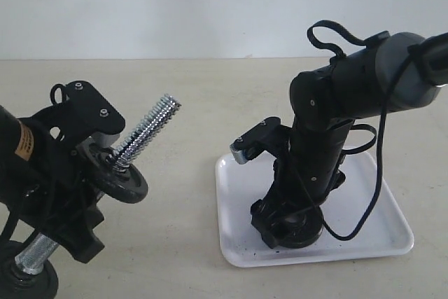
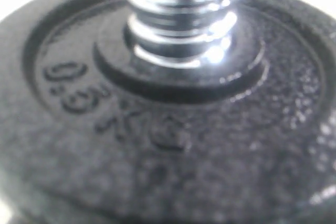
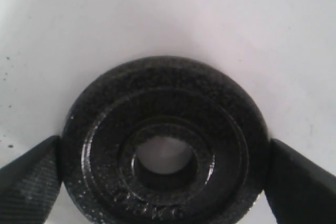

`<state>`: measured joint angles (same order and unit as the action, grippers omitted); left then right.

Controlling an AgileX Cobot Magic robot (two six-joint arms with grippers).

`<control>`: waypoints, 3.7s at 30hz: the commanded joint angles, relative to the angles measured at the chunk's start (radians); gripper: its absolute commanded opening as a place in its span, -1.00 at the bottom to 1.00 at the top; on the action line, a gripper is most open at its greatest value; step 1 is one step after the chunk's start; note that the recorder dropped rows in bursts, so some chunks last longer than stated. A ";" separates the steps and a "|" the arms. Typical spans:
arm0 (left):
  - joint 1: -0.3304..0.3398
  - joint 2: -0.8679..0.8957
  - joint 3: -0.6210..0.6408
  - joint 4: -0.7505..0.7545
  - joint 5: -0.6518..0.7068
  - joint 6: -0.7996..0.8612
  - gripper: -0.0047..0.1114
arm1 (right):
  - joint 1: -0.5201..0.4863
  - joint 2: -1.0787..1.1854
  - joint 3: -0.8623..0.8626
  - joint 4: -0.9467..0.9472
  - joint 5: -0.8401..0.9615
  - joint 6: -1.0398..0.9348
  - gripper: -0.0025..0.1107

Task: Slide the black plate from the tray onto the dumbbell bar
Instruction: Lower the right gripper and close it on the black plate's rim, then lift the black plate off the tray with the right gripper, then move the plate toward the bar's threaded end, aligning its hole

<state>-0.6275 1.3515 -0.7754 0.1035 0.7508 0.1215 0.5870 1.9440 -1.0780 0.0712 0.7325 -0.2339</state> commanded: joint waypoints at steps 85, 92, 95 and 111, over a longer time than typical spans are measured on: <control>-0.001 0.011 0.021 0.107 -0.243 0.067 -0.84 | -0.102 -0.330 -0.251 0.559 0.229 -0.316 -0.96; -0.001 0.011 0.021 0.118 -0.243 0.077 -0.84 | -0.100 -0.330 -0.333 0.638 0.313 -0.334 -0.96; -0.001 0.011 0.021 0.122 -0.253 0.077 -0.84 | -0.100 -0.330 -0.358 0.700 0.361 -0.352 -0.96; -0.001 0.011 0.021 0.089 -0.302 0.077 -0.84 | -0.100 -0.328 -0.370 0.743 0.424 -0.397 -0.96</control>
<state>-0.6275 1.3957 -0.7258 0.1800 0.5660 0.1953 0.4887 1.6373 -1.4319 0.7588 1.1488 -0.6128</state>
